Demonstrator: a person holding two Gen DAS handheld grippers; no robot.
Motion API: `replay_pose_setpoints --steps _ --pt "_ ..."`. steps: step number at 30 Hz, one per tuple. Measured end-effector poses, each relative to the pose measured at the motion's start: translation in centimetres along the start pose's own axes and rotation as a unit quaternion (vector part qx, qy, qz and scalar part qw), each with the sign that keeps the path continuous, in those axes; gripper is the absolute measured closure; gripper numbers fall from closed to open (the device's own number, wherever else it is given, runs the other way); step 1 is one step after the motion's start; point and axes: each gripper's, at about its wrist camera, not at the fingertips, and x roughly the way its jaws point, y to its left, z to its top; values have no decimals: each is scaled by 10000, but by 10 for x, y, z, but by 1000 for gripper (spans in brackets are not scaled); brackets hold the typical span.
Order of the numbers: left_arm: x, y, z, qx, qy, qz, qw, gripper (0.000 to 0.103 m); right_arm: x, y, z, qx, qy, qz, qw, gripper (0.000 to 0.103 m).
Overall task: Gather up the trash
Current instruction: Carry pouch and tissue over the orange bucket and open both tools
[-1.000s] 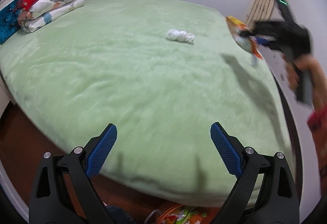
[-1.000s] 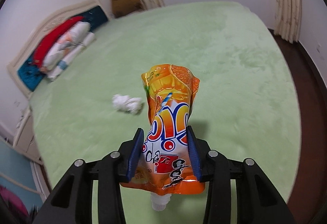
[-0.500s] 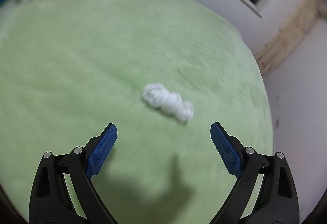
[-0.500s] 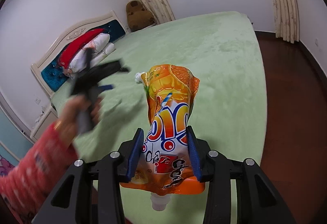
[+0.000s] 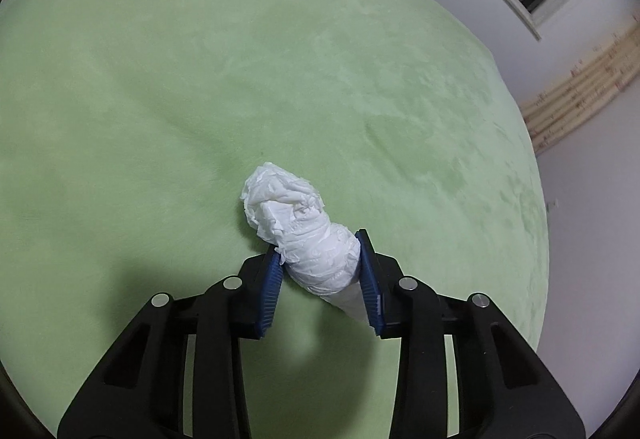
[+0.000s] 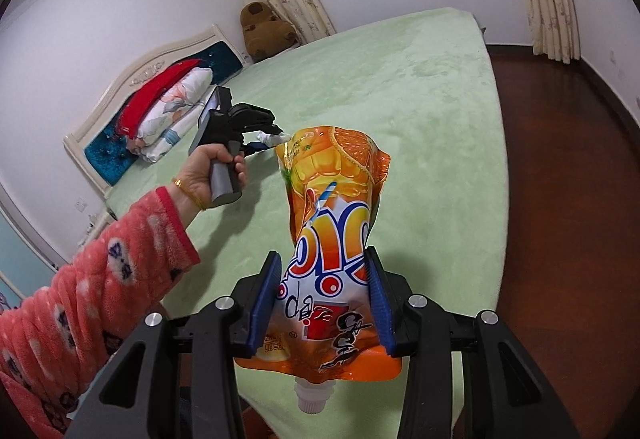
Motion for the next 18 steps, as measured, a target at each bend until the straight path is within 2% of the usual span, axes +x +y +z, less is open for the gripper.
replay_pose_setpoints --steps 6,11,15,18 --pt "-79 -8 -39 928 -383 165 9948 69 -19 16 -8 -190 -149 68 9997 61" --pt "-150 9 -101 1365 -459 50 9896 69 -35 36 -25 -340 -136 100 9993 61" --pt "-207 22 -169 2125 -524 73 9757 69 -45 55 -49 -513 25 134 9986 61" --pt "-239 34 -224 2604 -422 1 9646 69 -49 70 -69 -612 213 174 9977 61"
